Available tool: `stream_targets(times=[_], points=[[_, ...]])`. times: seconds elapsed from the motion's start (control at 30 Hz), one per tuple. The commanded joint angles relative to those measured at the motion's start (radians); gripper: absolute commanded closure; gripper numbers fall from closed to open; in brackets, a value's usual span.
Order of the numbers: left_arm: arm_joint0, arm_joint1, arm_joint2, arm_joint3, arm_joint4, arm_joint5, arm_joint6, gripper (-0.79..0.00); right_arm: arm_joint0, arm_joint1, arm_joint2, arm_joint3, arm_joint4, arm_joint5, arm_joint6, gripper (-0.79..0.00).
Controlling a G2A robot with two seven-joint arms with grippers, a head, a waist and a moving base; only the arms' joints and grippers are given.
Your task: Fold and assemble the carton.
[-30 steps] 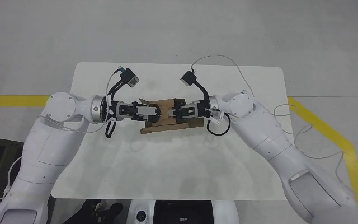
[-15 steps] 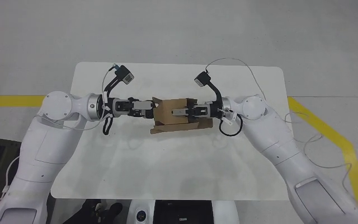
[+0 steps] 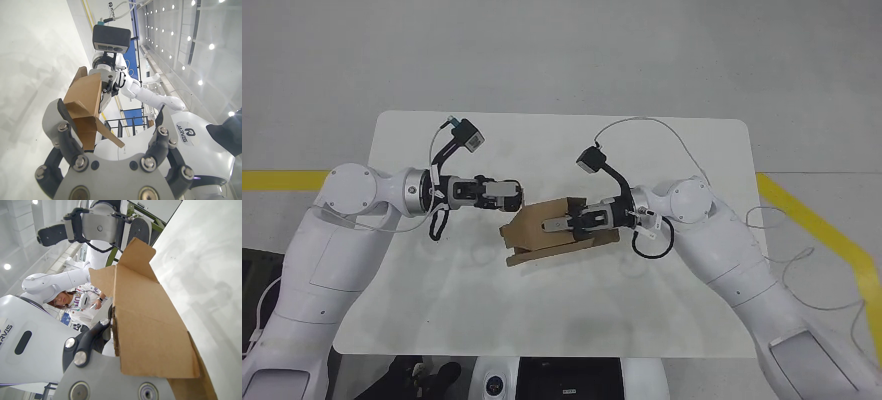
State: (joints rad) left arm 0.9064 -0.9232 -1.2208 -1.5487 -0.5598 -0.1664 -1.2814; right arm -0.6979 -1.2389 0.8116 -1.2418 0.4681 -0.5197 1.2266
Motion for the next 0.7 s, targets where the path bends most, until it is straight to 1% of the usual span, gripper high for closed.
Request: stream_targets(times=[0.0, 0.37, 0.5, 0.67], points=[[-0.001, 0.0, 0.0, -0.003, -0.005, 0.003, -0.004, -0.785, 0.007, -0.006, -0.013, 0.005, 0.006, -0.001, 0.004, 0.0], [-0.001, -0.001, 0.001, -0.006, -0.012, 0.01, -0.017, -0.785, 0.048, -0.038, -0.058, 0.067, 0.035, -0.024, 0.02, 0.0], [-0.004, -0.001, -0.004, 0.004, -0.005, 0.006, -0.003, -0.785, 0.05, -0.04, -0.046, 0.087, 0.034, -0.036, 0.01, 0.0], [-0.006, -0.001, -0.014, 0.008, 0.006, -0.004, 0.012, -0.785, 0.041, -0.03, -0.004, 0.093, 0.01, -0.05, -0.03, 0.0]])
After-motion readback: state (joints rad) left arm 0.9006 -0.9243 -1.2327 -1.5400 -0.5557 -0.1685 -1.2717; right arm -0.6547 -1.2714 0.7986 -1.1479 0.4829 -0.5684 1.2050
